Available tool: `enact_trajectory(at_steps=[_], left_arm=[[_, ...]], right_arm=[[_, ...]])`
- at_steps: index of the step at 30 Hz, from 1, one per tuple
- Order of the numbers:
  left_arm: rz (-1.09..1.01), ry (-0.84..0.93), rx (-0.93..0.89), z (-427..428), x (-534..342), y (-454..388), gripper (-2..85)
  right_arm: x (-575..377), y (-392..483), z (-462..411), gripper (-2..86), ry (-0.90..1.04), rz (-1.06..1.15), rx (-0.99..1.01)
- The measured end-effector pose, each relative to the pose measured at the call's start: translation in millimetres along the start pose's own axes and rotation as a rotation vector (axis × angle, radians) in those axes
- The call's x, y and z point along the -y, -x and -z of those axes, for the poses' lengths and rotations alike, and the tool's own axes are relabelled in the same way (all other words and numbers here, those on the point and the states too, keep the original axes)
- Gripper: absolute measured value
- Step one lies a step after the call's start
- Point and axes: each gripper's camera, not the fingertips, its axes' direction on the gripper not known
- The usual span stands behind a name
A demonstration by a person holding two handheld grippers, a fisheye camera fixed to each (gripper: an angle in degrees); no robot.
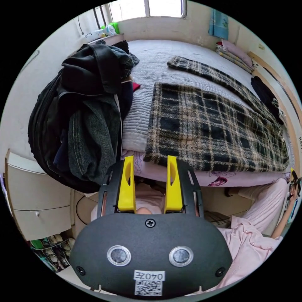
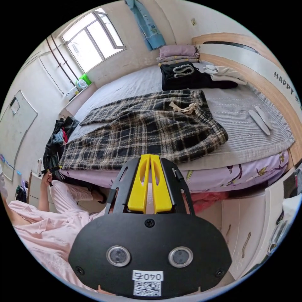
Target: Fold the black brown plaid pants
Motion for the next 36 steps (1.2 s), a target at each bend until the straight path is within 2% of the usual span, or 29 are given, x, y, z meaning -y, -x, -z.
enact_trajectory(at_steps=[4, 11, 13, 14, 15, 16, 20, 26, 32, 36], left_arm=[[0.011, 0.027, -0.081, -6, 10, 4, 8.4], [-0.062, -0.034, -0.012, 18, 21, -6, -0.4], [-0.088, -0.033, -0.001, 23, 24, -7, -1.0], [-0.097, -0.03, -0.001, 24, 25, -7, -1.1], [-0.102, -0.026, 0.0, 24, 27, -5, -1.2], [-0.103, -0.024, 0.001, 24, 27, -4, -1.2], [-0.117, -0.011, 0.019, 22, 29, -3, -1.2], [-0.179, 0.023, 0.095, 15, 33, -9, -0.8], [-0.251, 0.077, 0.156, 8, 44, -11, -0.7], [-0.204, 0.075, 0.097, 11, 47, 13, -0.6]], right_arm=[[-8, -16, 1, -0.9, -0.001, -0.029, 0.021], [-12, -38, 6, 0.5, -0.013, -0.056, -0.027], [-12, -56, 7, 5.9, -0.014, -0.125, -0.046], [-12, -72, 7, 13.2, -0.002, -0.204, -0.049], [-12, -80, 6, 16.8, 0.016, -0.232, -0.036], [-13, -95, 6, 17.2, 0.023, -0.278, 0.004], [-20, -144, 11, 15.1, -0.071, -0.43, 0.174], [-22, -202, 7, 13.6, -0.151, -0.592, 0.277], [-17, -227, -5, 13.3, -0.137, -0.641, 0.365], [-16, -230, -9, 11.7, -0.123, -0.634, 0.379]])
